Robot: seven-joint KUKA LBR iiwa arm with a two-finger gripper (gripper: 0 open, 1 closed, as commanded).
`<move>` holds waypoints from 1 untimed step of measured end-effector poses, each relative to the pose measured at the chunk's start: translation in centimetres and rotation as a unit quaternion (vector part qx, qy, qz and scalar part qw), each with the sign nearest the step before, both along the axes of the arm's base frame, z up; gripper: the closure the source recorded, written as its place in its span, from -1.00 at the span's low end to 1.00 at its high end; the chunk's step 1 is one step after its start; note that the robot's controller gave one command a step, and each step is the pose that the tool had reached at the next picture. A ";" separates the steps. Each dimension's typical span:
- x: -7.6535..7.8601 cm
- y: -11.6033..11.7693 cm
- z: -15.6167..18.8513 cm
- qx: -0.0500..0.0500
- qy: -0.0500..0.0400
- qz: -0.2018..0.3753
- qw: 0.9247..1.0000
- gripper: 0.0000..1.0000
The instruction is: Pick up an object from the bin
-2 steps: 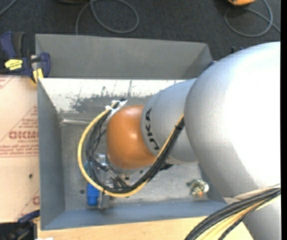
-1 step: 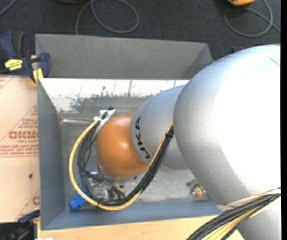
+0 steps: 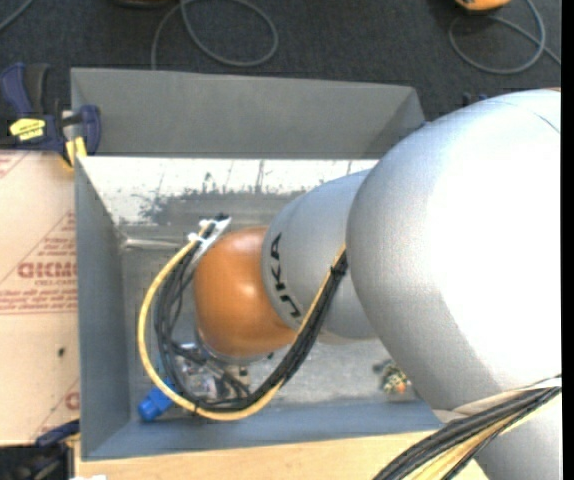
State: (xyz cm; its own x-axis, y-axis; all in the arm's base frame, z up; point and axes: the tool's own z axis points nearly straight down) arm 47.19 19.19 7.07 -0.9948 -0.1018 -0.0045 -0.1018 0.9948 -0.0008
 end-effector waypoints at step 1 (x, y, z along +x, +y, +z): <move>0.0 0.0 0.0 0.000 0.000 0.001 1.000 1.00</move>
Offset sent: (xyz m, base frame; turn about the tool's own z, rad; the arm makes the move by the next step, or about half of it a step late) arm 0.0231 -0.0182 0.0650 -0.1505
